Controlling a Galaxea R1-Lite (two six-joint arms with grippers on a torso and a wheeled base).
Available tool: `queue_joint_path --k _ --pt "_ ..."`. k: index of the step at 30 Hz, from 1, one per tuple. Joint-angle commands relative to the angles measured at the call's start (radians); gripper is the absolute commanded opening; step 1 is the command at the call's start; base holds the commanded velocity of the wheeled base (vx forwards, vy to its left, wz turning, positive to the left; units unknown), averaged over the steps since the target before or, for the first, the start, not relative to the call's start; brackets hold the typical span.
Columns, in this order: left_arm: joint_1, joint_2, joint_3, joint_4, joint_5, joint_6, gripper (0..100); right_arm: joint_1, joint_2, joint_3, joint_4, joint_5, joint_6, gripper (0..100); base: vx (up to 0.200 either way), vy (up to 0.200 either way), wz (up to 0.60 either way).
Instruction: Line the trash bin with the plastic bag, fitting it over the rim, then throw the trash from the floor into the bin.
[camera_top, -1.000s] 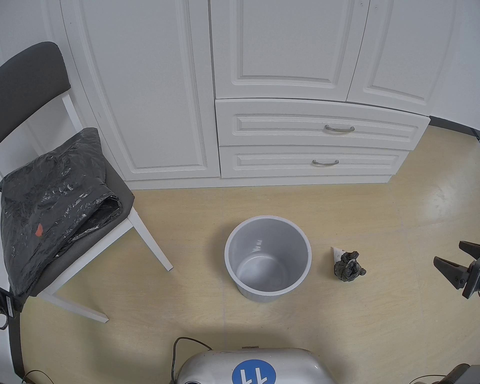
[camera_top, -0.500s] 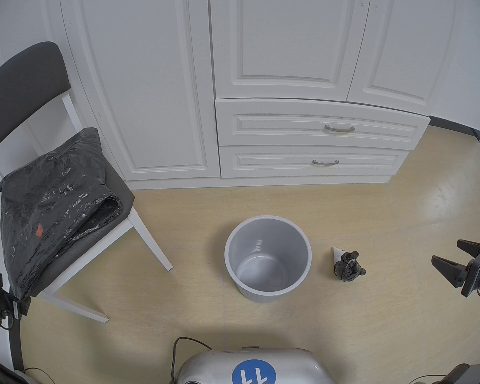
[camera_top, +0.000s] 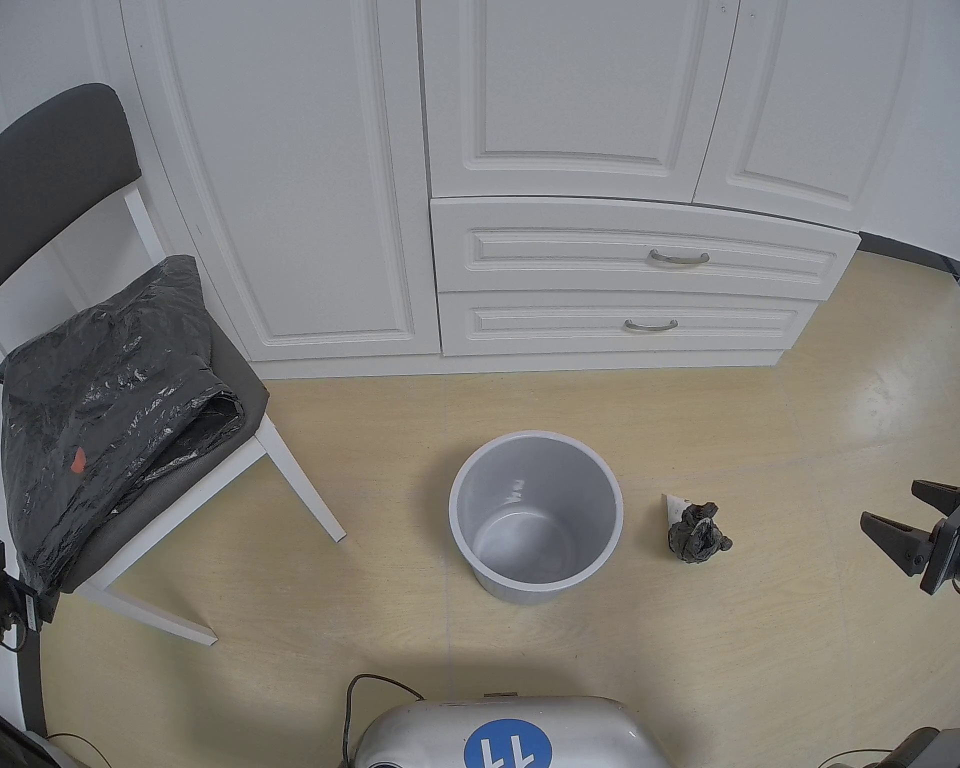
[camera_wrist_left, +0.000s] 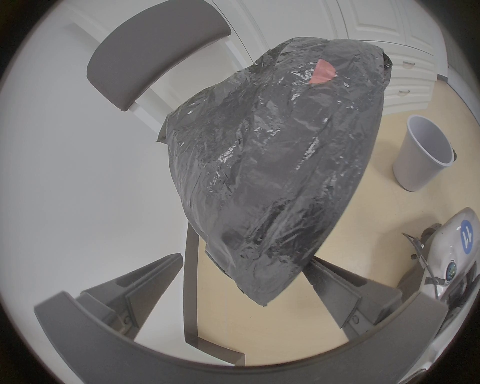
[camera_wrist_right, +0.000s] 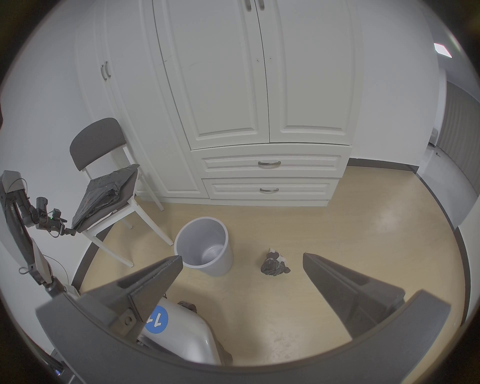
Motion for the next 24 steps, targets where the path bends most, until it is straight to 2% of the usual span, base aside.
queue_joint_path --k 1,5,9,14,17,20,24 --pt "0.002 0.080 -0.005 -0.055 0.007 -0.003 100 0.000 -0.006 0.001 0.000 0.000 -0.001 100 0.000 0.000 0.00" --pt "0.002 0.121 0.002 -0.111 0.007 -0.006 100 0.000 -0.010 0.002 0.000 0.002 -0.001 100 0.000 0.000 0.00" --pt "0.004 0.127 0.009 -0.154 0.004 -0.047 100 0.000 -0.012 0.005 0.000 0.002 -0.001 100 0.000 0.000 0.00" --pt "0.008 0.107 0.021 -0.187 0.002 -0.083 100 0.000 -0.012 0.005 0.000 0.002 -0.002 100 0.000 0.000 0.00" --pt "0.022 0.038 0.087 -0.274 -0.002 -0.109 100 0.002 -0.012 0.005 0.000 0.002 -0.001 100 0.000 0.000 0.00" --pt "0.022 -0.005 0.117 -0.321 -0.002 -0.149 100 0.003 -0.013 0.005 0.000 0.002 -0.001 100 0.000 0.000 0.00" --pt "0.022 -0.054 0.130 -0.391 -0.002 -0.248 100 0.009 -0.015 0.005 0.000 0.002 -0.001 100 0.000 0.000 0.00"
